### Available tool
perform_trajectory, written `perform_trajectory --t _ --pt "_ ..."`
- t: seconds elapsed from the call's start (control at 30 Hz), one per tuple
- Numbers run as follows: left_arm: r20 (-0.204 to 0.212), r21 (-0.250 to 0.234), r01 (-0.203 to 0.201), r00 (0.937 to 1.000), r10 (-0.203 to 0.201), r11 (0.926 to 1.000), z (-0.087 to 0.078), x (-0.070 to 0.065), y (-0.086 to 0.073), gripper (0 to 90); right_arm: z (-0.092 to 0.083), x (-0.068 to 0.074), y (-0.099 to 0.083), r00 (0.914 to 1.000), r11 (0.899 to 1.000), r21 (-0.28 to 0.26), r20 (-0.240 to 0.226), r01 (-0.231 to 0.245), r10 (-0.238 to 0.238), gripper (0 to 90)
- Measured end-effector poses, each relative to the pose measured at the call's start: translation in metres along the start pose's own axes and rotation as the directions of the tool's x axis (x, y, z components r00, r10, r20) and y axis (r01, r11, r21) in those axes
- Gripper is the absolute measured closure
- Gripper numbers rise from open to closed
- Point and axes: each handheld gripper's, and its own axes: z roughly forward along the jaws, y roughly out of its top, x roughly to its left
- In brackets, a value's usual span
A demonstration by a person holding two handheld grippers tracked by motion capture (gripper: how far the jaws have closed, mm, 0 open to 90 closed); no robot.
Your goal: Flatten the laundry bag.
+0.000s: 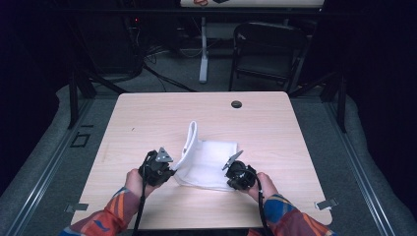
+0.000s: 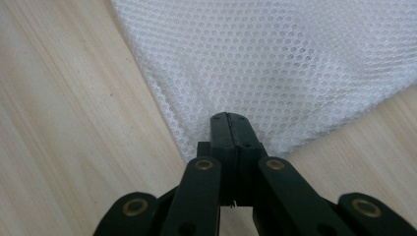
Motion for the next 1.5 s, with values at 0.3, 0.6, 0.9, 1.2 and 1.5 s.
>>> perform_trajectory --t 0.3,0.6,0.9,1.2,1.5 --pt "0.01 0.028 0.027 0.9996 -0.027 0.9992 0.002 0.006 -0.006 87.9 -0.001 -0.003 -0.001 0.9999 1.0 0.005 0.013 -0.005 0.005 90.0" --pt "0.029 0.037 0.035 0.9989 -0.036 0.9987 0.004 0.006 -0.007 88.0 -0.002 -0.008 -0.003 0.9998 1.0 0.01 0.019 -0.007 0.006 90.0" --pt "0.068 0.074 0.034 0.997 -0.039 0.9967 0.009 0.001 -0.009 87.8 -0.006 -0.017 -0.007 0.9985 0.999 0.026 0.047 -0.027 0.026 90.0" --pt "0.11 0.137 0.041 0.9923 -0.056 0.9897 0.002 0.004 -0.019 74.4 -0.008 -0.022 -0.009 0.9976 0.999 0.037 0.061 -0.033 0.03 90.0" --pt "0.051 0.144 0.102 0.9926 -0.11 0.9844 -0.022 0.016 -0.039 35.5 -0.015 -0.027 -0.009 0.9974 0.998 0.024 0.053 -0.05 0.048 82.1"
